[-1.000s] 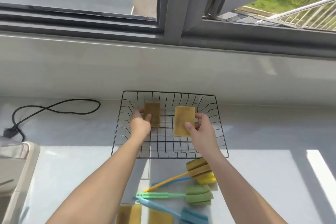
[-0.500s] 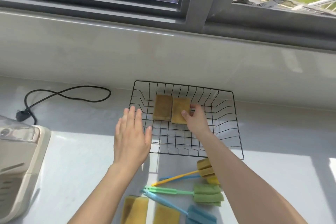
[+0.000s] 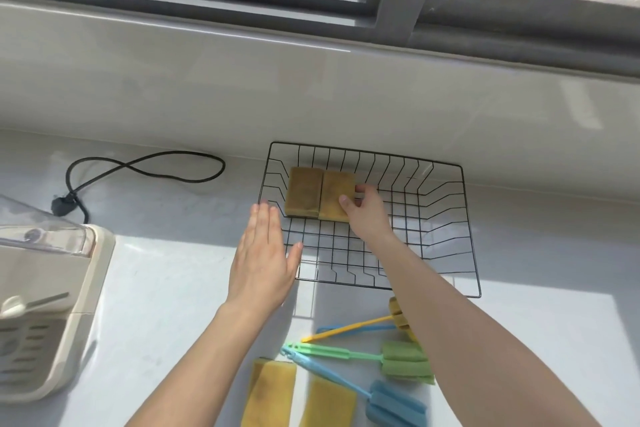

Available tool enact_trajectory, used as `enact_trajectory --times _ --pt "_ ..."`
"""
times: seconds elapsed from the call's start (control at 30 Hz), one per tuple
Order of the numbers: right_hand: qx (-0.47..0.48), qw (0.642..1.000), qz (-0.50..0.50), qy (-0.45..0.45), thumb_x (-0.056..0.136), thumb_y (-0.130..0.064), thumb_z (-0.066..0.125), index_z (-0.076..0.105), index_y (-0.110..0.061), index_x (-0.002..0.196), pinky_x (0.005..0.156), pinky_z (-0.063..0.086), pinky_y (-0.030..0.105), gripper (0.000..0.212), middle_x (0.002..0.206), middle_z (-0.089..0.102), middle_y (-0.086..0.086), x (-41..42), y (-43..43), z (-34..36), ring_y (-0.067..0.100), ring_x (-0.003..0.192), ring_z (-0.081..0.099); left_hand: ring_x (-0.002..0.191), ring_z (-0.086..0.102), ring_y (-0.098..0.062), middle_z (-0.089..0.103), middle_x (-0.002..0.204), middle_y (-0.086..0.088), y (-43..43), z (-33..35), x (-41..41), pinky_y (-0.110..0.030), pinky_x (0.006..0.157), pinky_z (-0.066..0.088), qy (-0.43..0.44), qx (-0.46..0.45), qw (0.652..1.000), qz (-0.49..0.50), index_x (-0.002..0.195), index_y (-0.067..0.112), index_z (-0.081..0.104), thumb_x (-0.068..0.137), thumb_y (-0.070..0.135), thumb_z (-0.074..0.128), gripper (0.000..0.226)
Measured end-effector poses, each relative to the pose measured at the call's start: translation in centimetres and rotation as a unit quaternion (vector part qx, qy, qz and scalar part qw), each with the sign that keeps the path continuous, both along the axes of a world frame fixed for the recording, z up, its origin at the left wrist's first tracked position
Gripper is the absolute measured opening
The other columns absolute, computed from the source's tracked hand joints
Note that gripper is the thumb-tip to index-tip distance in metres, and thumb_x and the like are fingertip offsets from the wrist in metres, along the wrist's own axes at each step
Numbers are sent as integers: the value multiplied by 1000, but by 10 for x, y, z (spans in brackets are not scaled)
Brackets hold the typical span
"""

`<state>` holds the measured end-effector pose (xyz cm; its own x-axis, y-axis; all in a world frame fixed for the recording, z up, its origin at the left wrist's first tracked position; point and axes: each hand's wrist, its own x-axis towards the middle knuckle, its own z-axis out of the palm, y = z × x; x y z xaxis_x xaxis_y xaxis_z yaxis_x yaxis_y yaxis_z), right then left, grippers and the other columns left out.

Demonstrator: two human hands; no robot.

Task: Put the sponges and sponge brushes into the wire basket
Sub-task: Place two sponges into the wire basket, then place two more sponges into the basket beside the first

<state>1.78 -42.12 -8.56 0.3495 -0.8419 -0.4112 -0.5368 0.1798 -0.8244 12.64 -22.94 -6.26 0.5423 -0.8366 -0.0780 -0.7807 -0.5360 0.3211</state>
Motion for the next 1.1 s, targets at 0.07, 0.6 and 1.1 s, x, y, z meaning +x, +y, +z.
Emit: enact_trajectory --times 0.07,0.6,1.1 --pt "-1 1000 2 4 97 -29 62 47 -11 133 79 48 26 42 116 67 6 5 3 -1 21 105 65 155 5 -27 15 166 -16 0 1 0 -33 121 9 0 -2 1000 -2 156 1 18 100 45 43 75" --pt "-122 993 -8 -10 96 -35 60 52 -13 125 75 50 36 37 86 55 0 -60 82 67 19 79 55 151 19 -30 27 162 -16 73 35 -22 -44 121 20 56 -58 996 21 152 3 30 101 46 41 68" --pt "-61 995 38 70 96 -38 62 54 -20 122 77 49 30 32 91 56 -1 -178 270 51 13 82 55 125 46 -39 52 133 -19 196 8 -107 -48 102 40 132 57 988 64 145 1 41 97 39 56 63"
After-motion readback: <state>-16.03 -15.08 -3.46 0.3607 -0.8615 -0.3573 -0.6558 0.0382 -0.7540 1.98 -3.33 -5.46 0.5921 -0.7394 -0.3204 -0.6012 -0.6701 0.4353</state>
